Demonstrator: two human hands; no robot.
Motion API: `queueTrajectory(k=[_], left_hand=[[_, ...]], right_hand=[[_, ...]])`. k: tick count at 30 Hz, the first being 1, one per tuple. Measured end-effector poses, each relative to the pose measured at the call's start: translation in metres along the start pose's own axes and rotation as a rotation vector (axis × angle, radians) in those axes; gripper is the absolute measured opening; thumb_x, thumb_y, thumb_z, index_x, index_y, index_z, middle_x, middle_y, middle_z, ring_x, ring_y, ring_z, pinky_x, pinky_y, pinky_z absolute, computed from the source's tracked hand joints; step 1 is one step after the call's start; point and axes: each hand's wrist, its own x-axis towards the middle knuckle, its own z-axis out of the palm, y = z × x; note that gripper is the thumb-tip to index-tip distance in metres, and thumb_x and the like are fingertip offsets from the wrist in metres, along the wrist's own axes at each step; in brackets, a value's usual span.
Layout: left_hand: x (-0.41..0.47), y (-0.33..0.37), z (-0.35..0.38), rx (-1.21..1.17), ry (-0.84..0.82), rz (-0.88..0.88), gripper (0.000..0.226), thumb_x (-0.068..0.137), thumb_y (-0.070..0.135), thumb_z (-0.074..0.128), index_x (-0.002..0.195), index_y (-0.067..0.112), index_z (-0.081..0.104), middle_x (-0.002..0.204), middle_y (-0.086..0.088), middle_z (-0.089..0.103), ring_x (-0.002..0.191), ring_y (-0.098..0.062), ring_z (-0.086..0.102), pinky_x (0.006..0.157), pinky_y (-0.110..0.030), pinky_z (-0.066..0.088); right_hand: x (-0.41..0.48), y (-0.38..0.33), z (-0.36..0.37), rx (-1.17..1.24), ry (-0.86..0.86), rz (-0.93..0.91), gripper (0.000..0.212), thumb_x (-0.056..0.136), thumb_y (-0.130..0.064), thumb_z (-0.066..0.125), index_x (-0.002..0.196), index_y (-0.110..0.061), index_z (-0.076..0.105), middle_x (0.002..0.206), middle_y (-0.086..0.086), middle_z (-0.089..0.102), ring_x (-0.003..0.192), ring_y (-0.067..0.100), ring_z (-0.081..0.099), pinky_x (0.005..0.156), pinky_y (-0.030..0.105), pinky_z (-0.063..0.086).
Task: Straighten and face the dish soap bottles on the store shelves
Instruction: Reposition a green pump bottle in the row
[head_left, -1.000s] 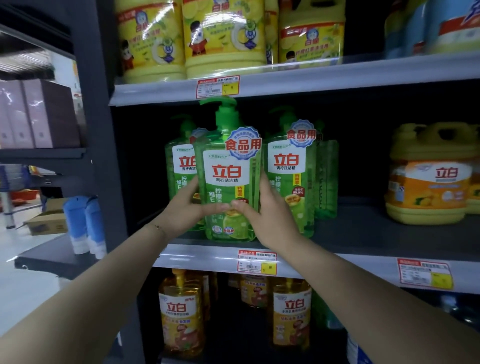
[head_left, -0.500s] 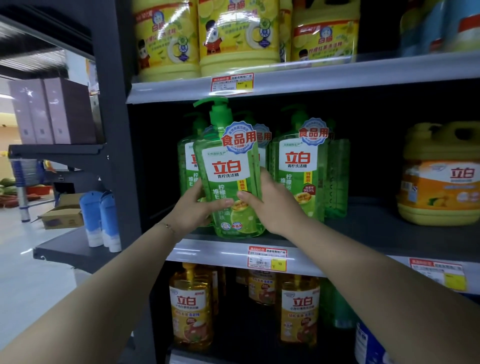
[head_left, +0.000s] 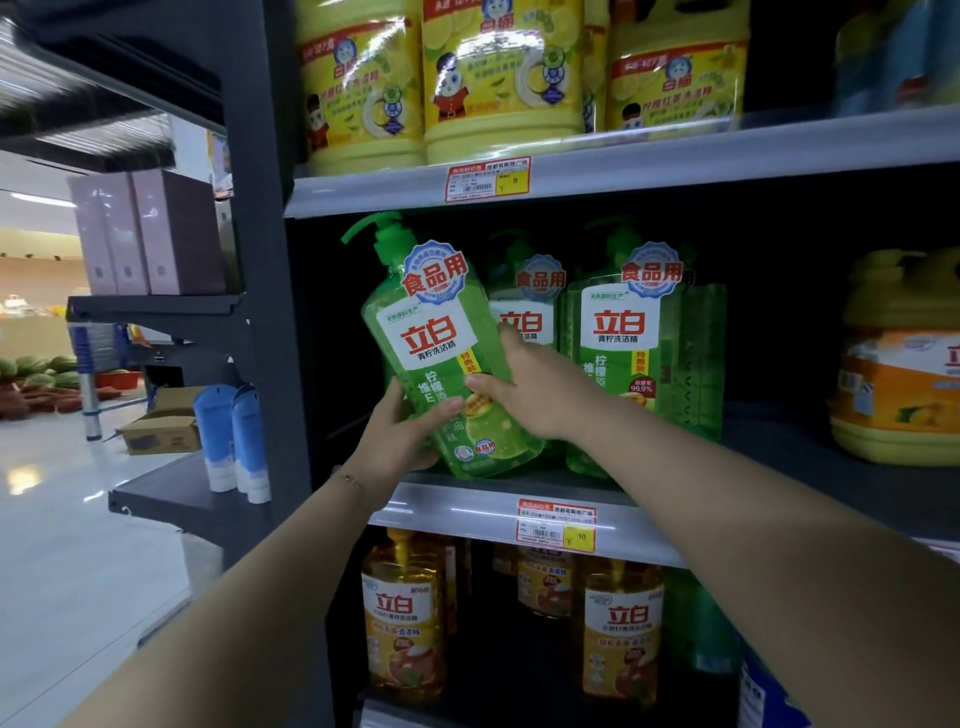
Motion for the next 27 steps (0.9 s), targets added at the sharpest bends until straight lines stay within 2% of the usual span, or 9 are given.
queueTrajectory(k=[5, 8, 11, 13, 15, 17, 21, 24, 27], left_hand=[[0.005, -0.001, 0.002, -0.017, 0.066, -0.026, 0.038, 0.087, 0.021, 0.068, 0.123, 0.023, 0.055, 0.108, 0.008, 0.07, 0.089, -0.012, 0.07, 0.066, -0.029, 0.056], [0.012, 0.003, 0.006, 0.026, 0.022, -0.049, 0.041, 0.086, 0.019, 0.07, 0.124, 0.022, 0.055, 0.109, 0.005, 0.071, 0.09, -0.013, 0.071, 0.067, -0.031, 0.057], [0.02, 0.008, 0.015, 0.099, -0.073, -0.044, 0.042, 0.087, 0.012, 0.069, 0.126, 0.018, 0.054, 0.109, 0.002, 0.071, 0.087, -0.012, 0.072, 0.063, -0.029, 0.059], [0.027, 0.008, 0.022, 0.173, -0.133, -0.016, 0.046, 0.087, 0.011, 0.068, 0.13, 0.015, 0.052, 0.115, 0.0, 0.069, 0.097, -0.016, 0.071, 0.074, -0.033, 0.06], [0.028, 0.008, 0.028, 0.2, -0.148, -0.012, 0.05, 0.085, 0.012, 0.07, 0.13, 0.015, 0.05, 0.118, 0.0, 0.068, 0.102, -0.018, 0.069, 0.082, -0.039, 0.059], [0.03, 0.006, 0.031, 0.238, -0.138, -0.013, 0.063, 0.08, 0.023, 0.077, 0.134, 0.015, 0.046, 0.124, 0.0, 0.065, 0.109, -0.02, 0.066, 0.089, -0.047, 0.055], [0.045, -0.018, 0.025, 0.329, -0.103, -0.012, 0.104, 0.049, 0.068, 0.084, 0.138, 0.039, 0.04, 0.144, 0.001, 0.049, 0.128, -0.027, 0.052, 0.097, -0.057, 0.047], [0.045, -0.021, 0.025, 0.359, -0.092, 0.019, 0.108, 0.047, 0.072, 0.083, 0.139, 0.038, 0.038, 0.145, 0.0, 0.049, 0.129, -0.028, 0.051, 0.099, -0.057, 0.046], [0.022, 0.002, 0.045, 0.401, -0.058, 0.062, 0.102, 0.059, 0.053, 0.082, 0.144, 0.023, 0.034, 0.144, -0.001, 0.049, 0.131, -0.024, 0.048, 0.107, -0.052, 0.041]], right_hand=[[0.014, -0.003, 0.002, -0.001, -0.015, 0.048, 0.06, 0.094, -0.049, 0.048, 0.138, -0.013, 0.031, 0.111, 0.007, 0.064, 0.084, 0.021, 0.063, 0.077, 0.037, 0.054], [0.007, 0.0, 0.0, 0.039, 0.006, 0.114, 0.057, 0.096, -0.044, 0.048, 0.138, -0.009, 0.032, 0.096, 0.006, 0.061, 0.067, 0.015, 0.055, 0.058, 0.028, 0.043], [-0.007, 0.01, -0.004, 0.039, 0.041, 0.215, 0.041, 0.095, -0.043, 0.051, 0.113, -0.006, 0.049, 0.093, 0.009, 0.062, 0.073, 0.019, 0.058, 0.063, 0.03, 0.046], [-0.018, 0.016, -0.009, -0.051, 0.069, 0.265, 0.04, 0.093, -0.046, 0.052, 0.08, -0.008, 0.049, 0.072, 0.007, 0.055, 0.059, 0.018, 0.052, 0.054, 0.03, 0.042], [-0.026, 0.018, -0.014, -0.115, 0.125, 0.284, 0.047, 0.091, -0.049, 0.054, 0.067, -0.011, 0.043, 0.062, 0.005, 0.048, 0.053, 0.017, 0.046, 0.05, 0.029, 0.038], [-0.03, 0.021, -0.017, -0.196, 0.198, 0.267, 0.051, 0.088, -0.054, 0.055, 0.063, -0.012, 0.043, 0.06, 0.004, 0.047, 0.053, 0.018, 0.046, 0.048, 0.029, 0.036], [-0.04, 0.032, -0.016, -0.371, 0.258, 0.276, 0.064, 0.082, -0.075, 0.04, 0.058, -0.015, 0.042, 0.054, 0.0, 0.044, 0.049, 0.017, 0.046, 0.045, 0.024, 0.034], [-0.049, 0.045, -0.011, -0.37, 0.282, 0.304, 0.077, 0.075, -0.084, 0.025, 0.054, -0.014, 0.047, 0.049, 0.001, 0.048, 0.044, 0.016, 0.05, 0.045, 0.024, 0.044], [-0.053, 0.06, -0.007, -0.344, 0.326, 0.233, 0.082, 0.074, -0.085, 0.02, 0.059, -0.012, 0.054, 0.051, 0.003, 0.056, 0.047, 0.016, 0.056, 0.05, 0.029, 0.052]])
